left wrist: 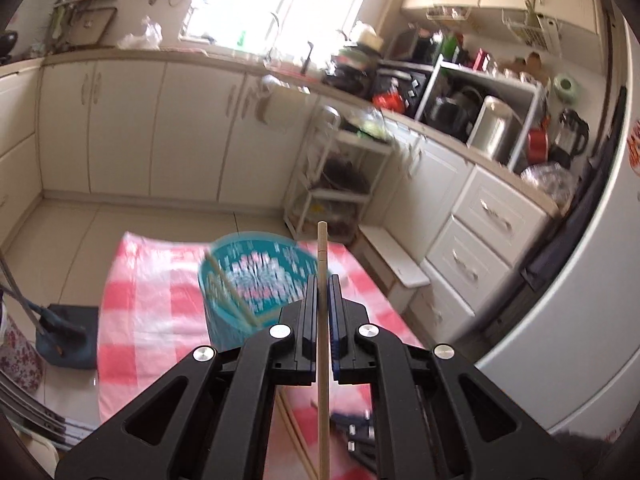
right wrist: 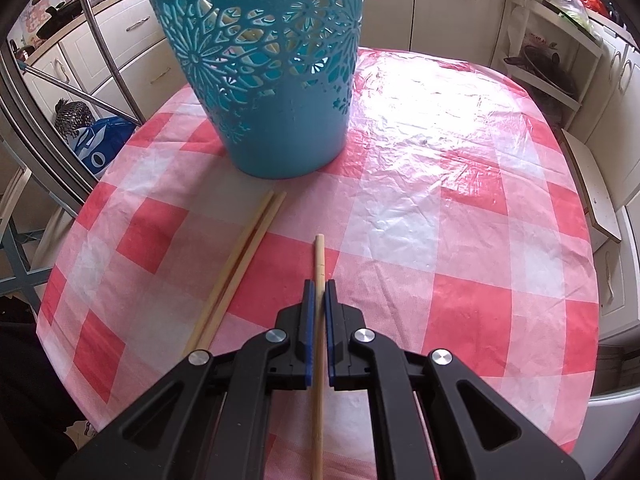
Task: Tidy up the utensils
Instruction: 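Lift the held chopstick upright with the left tool over the basket, then open the left tool to drop the chopstick into the basket, then close the right tool on a chopstick and lift it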
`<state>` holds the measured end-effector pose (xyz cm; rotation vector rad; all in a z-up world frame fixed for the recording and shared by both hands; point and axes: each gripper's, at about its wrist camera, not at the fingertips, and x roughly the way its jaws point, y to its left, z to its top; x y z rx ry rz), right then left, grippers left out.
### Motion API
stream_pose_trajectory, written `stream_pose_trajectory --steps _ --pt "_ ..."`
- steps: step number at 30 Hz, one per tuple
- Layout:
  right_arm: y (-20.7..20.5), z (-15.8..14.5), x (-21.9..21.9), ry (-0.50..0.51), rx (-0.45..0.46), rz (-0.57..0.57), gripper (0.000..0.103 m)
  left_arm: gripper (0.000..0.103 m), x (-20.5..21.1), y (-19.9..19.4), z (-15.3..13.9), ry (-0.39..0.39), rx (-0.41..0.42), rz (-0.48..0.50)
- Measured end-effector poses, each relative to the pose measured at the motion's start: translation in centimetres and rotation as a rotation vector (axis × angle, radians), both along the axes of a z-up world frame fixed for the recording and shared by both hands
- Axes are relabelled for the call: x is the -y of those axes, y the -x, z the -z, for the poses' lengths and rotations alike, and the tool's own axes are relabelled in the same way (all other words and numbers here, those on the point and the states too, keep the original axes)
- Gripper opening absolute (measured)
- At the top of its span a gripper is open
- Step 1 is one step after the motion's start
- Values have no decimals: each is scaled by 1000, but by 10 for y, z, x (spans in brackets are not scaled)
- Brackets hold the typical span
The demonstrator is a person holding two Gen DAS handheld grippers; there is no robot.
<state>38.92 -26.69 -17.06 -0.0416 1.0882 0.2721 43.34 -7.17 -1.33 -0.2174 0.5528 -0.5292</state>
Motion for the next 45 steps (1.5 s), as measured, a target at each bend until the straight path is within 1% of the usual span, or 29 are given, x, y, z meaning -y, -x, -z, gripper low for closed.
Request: stream_pose_trajectory --steps 1,4,5,8,11,14,18,22,24,25,26,28,30,32,35,37,39,41,43,45 --pt "0 0 0 -1 0 -1 6 5 0 -6 -5 8 17 -20" --pt "0 0 -1 -4 0 0 6 5 -1 -30 -21 80 76 -97" --pt "-1 0 -1 -6 -1 1 6 5 0 -40 -25 93 111 -141" --pt "-1 0 0 -9 -1 3 6 5 2 -65 -26 104 174 -240" --pt "-2 0 1 -10 -1 3 6 5 5 -88 -18 102 169 -308" --pt "-2 0 0 -10 -1 2 6 5 10 -96 -7 69 171 -350" --pt "-3 0 -1 -8 0 0 6 5 17 -100 6 18 150 -347" --pt "-3 0 -1 -11 -3 -1 6 5 19 -97 24 -38 89 -318" --pt "-3 0 -1 -8 -4 -2 6 11 15 -91 32 -54 50 -302" --pt "-3 0 -1 -7 -4 -2 6 24 12 -88 35 -68 21 -295" --pt "-2 0 -2 -7 -5 -3 6 40 9 -83 36 -79 9 -297" --pt "-2 0 -1 -10 -7 -2 6 51 2 -70 37 -105 -1 -309" --pt "-1 0 1 -15 -9 -2 6 55 -8 -56 36 -121 -6 -315" --pt "0 0 2 -21 -11 -5 6 64 -22 -36 34 -128 -5 -341" --pt "1 0 6 -21 -11 -5 6 70 -42 -6 37 -116 -16 -383" --pt "1 0 8 -22 -11 -5 6 74 -55 10 45 -101 -43 -416" --pt "1 0 8 -18 -10 -7 6 74 -62 15 53 -98 -76 -429" --pt "2 0 8 -11 -10 -12 6 74 -66 15 61 -117 -100 -421" --pt "2 0 8 -11 -11 -13 6 74 -66 16 62 -146 -91 -428" --pt "3 0 8 -4 -9 -23 6 74 -68 15 62 -151 -90 -425"
